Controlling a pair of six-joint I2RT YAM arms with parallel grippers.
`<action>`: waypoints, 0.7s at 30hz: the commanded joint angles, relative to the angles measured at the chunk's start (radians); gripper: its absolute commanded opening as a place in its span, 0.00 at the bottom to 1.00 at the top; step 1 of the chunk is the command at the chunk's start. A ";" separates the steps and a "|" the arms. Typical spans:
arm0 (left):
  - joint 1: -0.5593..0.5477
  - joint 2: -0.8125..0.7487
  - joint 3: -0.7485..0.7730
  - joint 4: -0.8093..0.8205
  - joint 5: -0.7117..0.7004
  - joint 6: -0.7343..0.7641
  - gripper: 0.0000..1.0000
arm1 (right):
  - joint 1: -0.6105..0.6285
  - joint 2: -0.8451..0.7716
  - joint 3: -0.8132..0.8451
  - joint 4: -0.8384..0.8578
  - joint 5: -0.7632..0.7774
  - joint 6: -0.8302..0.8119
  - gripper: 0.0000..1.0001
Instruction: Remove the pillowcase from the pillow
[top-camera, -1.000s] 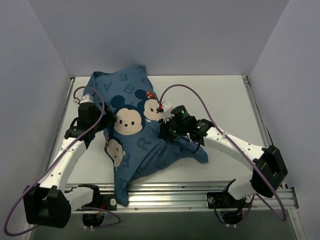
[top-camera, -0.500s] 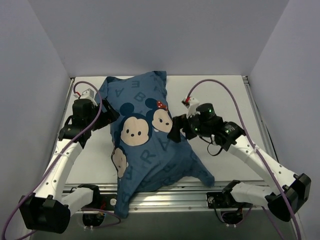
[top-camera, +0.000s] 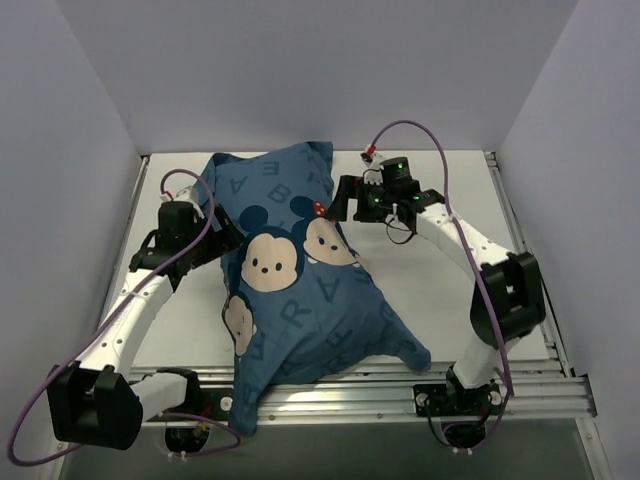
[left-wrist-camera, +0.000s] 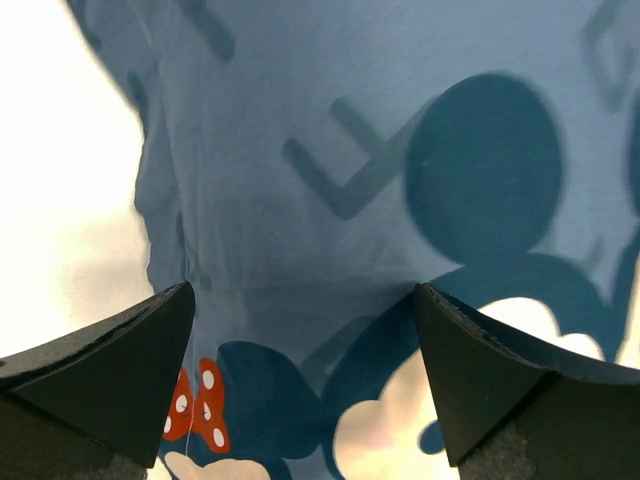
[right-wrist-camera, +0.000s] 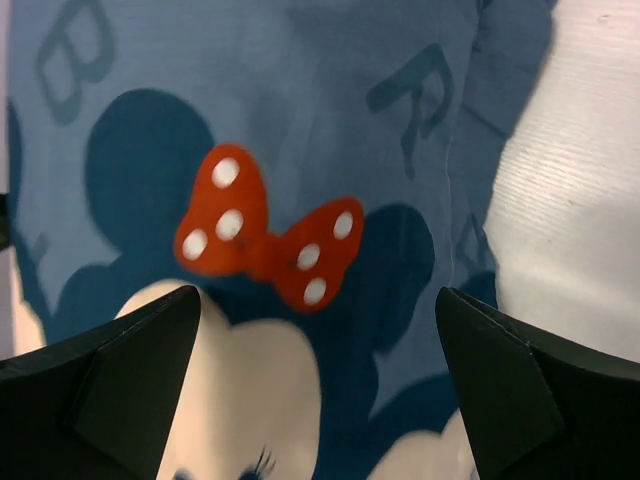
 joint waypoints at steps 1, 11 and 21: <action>-0.007 0.016 -0.040 0.063 0.002 -0.018 0.95 | 0.002 0.136 0.073 0.101 -0.109 0.026 1.00; -0.051 0.159 -0.141 0.189 0.057 -0.118 0.88 | 0.057 0.346 0.129 0.191 -0.374 -0.026 0.54; -0.266 0.424 0.041 0.317 0.032 -0.207 0.85 | 0.036 0.103 0.331 -0.157 -0.148 -0.238 0.00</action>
